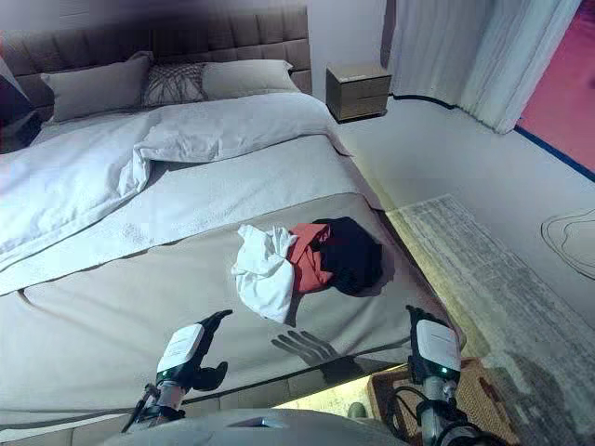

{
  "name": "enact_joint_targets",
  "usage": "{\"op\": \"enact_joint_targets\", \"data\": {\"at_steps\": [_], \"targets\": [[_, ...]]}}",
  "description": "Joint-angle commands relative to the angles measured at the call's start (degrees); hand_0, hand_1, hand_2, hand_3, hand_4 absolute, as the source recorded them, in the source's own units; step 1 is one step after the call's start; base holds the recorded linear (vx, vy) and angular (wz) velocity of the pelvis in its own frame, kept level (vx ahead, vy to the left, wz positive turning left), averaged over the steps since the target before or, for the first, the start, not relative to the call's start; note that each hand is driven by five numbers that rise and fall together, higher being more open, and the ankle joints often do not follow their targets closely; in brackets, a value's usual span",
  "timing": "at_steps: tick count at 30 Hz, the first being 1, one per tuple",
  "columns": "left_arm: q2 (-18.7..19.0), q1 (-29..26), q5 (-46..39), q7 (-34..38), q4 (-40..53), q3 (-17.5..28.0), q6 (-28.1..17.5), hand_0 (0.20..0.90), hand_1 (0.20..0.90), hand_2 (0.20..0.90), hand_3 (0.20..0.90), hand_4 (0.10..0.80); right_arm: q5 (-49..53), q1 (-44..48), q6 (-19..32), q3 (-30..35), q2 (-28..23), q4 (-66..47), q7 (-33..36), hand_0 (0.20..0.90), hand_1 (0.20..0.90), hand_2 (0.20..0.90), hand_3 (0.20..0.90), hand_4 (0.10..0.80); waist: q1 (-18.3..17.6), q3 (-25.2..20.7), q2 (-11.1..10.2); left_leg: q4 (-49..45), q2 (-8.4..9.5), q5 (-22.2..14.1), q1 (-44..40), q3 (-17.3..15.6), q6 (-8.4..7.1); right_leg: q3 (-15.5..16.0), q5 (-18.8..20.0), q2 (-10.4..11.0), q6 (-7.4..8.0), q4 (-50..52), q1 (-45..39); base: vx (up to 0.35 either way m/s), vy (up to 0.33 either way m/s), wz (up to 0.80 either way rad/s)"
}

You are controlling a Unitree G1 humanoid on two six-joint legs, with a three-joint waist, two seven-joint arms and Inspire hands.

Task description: Pick up the clothes from the bed and place them into the basket

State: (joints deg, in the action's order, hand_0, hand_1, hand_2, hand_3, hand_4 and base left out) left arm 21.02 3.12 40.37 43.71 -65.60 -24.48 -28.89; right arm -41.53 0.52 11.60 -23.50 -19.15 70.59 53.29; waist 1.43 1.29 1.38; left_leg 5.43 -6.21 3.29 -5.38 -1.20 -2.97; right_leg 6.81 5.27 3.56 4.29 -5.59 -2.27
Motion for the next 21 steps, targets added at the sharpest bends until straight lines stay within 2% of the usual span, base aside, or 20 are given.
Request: {"op": "enact_joint_targets", "data": {"at_steps": [1,21], "targets": [[1.74,-7.01,-4.14,0.62,-1.02,1.84,-2.51,0.9,0.9,0.9,0.9,0.8,3.46,6.95,2.03,-0.04,0.14,0.76,2.97,0.9,0.9,0.9,0.9,0.8,-0.33,2.29,-2.71,-0.43,3.37,-8.9,-3.85,-0.6,2.46,0.11,-6.26,3.56,3.06,0.67,-6.26,0.0,0.0,0.0],[2.07,-7.1,-7.39,-3.73,0.4,1.27,-4.64,0.9,0.9,0.9,0.9,0.8,8.68,8.22,6.27,-0.5,-0.25,-0.86,-1.11,0.9,0.9,0.9,0.9,0.8,-0.04,2.66,-2.5,-0.43,3.45,-8.87,-4.16,-0.44,2.52,0.1,-6.5,3.36,2.7,0.91,-6.55,0.002,0.0,0.0]]}}
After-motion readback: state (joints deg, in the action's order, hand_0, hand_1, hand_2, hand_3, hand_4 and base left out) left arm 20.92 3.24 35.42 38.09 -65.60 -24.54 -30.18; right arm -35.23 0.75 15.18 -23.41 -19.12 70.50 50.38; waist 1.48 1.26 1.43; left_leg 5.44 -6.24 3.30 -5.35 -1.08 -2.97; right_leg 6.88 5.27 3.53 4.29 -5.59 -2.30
